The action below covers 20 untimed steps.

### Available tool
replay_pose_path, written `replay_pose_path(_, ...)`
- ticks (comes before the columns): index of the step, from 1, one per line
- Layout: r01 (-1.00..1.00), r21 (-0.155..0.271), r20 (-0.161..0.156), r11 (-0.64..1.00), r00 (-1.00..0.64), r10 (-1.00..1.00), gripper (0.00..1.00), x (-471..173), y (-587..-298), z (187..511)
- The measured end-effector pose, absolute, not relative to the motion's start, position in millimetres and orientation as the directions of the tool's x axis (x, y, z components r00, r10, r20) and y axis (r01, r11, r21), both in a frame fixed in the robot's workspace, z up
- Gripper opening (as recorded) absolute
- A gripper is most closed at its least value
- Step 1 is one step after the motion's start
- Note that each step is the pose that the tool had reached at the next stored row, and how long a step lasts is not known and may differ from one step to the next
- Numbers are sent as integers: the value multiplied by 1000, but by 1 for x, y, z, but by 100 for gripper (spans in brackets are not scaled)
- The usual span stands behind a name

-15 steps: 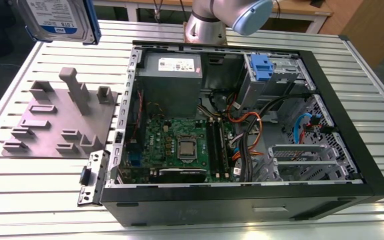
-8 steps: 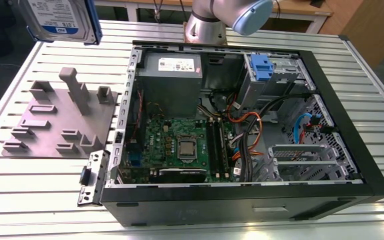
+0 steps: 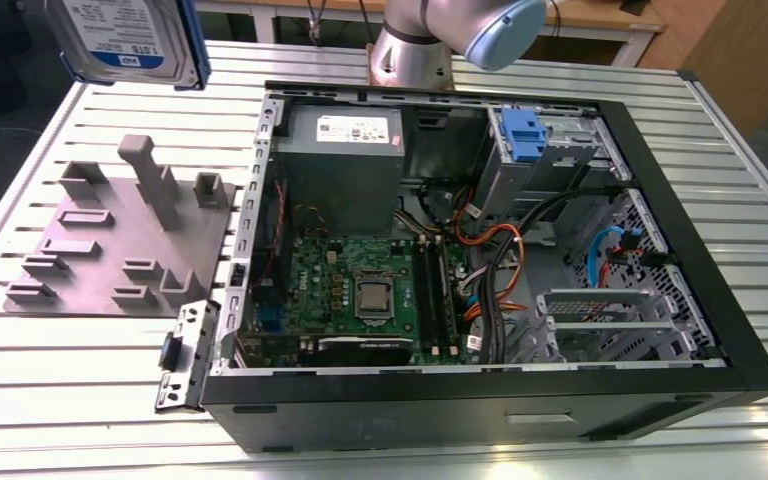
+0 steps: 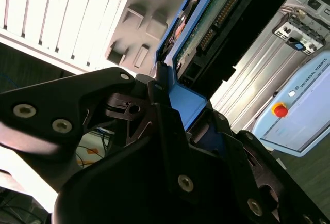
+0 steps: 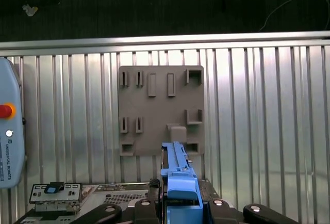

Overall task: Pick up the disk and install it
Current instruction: 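Pick up the disk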

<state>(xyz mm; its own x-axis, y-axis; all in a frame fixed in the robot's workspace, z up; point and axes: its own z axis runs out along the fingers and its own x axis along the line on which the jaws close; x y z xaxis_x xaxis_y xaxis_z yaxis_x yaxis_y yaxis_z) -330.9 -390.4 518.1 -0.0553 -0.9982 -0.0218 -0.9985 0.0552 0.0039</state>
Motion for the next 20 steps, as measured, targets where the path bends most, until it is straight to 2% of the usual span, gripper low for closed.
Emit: replay_pose_path(20,-998,4,-22,55,-55,-998,36,-328,-390,518)
